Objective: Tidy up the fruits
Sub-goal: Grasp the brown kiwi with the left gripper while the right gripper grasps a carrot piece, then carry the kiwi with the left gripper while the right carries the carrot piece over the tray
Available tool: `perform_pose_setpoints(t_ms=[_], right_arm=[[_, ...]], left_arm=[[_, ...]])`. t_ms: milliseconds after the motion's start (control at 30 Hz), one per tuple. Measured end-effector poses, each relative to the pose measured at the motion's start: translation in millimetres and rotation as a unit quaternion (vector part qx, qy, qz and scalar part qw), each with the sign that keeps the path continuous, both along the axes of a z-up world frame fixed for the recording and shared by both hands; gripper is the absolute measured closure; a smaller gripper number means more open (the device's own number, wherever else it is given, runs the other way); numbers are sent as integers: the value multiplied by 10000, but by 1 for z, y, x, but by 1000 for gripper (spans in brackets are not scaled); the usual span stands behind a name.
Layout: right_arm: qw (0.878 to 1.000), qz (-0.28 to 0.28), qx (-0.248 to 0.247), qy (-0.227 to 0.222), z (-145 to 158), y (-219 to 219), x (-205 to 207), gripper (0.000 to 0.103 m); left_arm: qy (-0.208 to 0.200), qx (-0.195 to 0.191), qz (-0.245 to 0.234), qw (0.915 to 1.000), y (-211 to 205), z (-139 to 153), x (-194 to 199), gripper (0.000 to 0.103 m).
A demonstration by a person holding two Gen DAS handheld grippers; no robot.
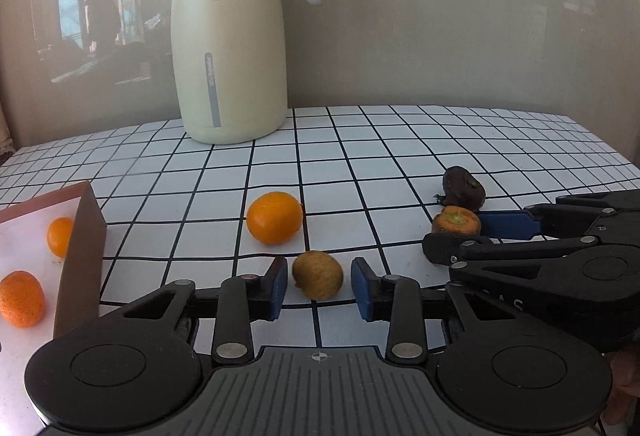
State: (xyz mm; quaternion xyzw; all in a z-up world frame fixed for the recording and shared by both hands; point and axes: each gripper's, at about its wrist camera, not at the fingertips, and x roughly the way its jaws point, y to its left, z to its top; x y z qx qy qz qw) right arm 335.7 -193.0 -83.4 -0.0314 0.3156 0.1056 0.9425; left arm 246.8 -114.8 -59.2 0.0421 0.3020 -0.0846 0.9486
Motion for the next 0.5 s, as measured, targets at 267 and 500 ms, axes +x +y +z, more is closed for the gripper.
perform_pose_setpoints(t_ms=[267, 500], right_arm=[[10000, -75, 32, 29, 2, -5, -3, 77], [9992, -375, 92, -41, 10, -21, -20, 77]], left_arm=[[-105, 27, -57, 9999, -4, 2, -4, 77], [-231, -43, -160, 9996, -5, 11, -17, 77]])
